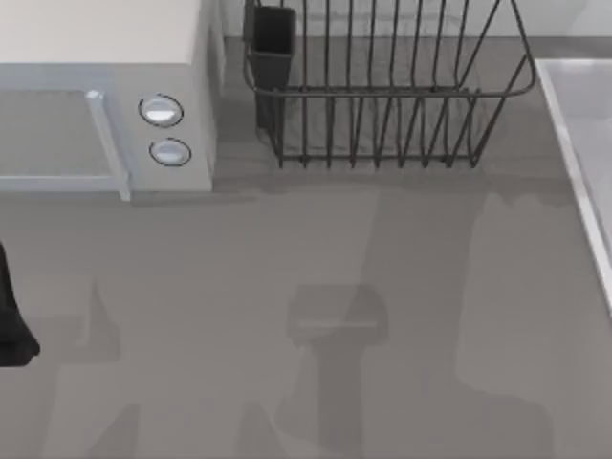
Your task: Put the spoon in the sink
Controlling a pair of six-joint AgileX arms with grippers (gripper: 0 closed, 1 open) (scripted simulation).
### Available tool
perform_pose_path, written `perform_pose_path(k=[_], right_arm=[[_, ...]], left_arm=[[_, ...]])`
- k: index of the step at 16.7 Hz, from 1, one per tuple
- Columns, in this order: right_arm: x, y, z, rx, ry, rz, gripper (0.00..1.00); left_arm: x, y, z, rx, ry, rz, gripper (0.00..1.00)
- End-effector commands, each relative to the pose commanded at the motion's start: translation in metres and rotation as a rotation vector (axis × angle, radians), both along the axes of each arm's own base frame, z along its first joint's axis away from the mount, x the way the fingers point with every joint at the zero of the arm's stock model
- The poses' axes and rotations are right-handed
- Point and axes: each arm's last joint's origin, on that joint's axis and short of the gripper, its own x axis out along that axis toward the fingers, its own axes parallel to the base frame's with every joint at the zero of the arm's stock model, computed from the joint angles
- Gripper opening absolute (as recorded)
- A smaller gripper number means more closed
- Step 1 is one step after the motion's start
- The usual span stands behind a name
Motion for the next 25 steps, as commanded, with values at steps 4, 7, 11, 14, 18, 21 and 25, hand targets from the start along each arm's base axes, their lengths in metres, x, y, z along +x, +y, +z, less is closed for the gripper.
perform_pose_path(k=[4,7,11,14,18,21,25], right_arm=[[-0.0005,0.0003,-0.0007,-0.003,-0.018,0.0,0.0],[-0.0005,0.0003,-0.0007,-0.003,-0.018,0.0,0.08],[-0.0005,0.0003,-0.0007,-0.003,-0.018,0.0,0.38],[-0.0005,0.0003,-0.0007,-0.003,-0.018,0.0,0.6],[-0.0005,0.0003,-0.0007,-0.003,-0.018,0.0,0.9],[-0.0005,0.0003,-0.0007,-0.003,-0.018,0.0,1.0],[-0.0005,0.0003,-0.0007,-0.003,-0.018,0.0,1.0]], left_arm=[[0.0,0.0,0.0,0.0,0.0,0.0,1.0],[0.0,0.0,0.0,0.0,0.0,0.0,1.0],[0.0,0.0,0.0,0.0,0.0,0.0,1.0],[0.0,0.0,0.0,0.0,0.0,0.0,1.0],[0.0,0.0,0.0,0.0,0.0,0.0,1.0],[0.0,0.0,0.0,0.0,0.0,0.0,1.0],[0.0,0.0,0.0,0.0,0.0,0.0,1.0]])
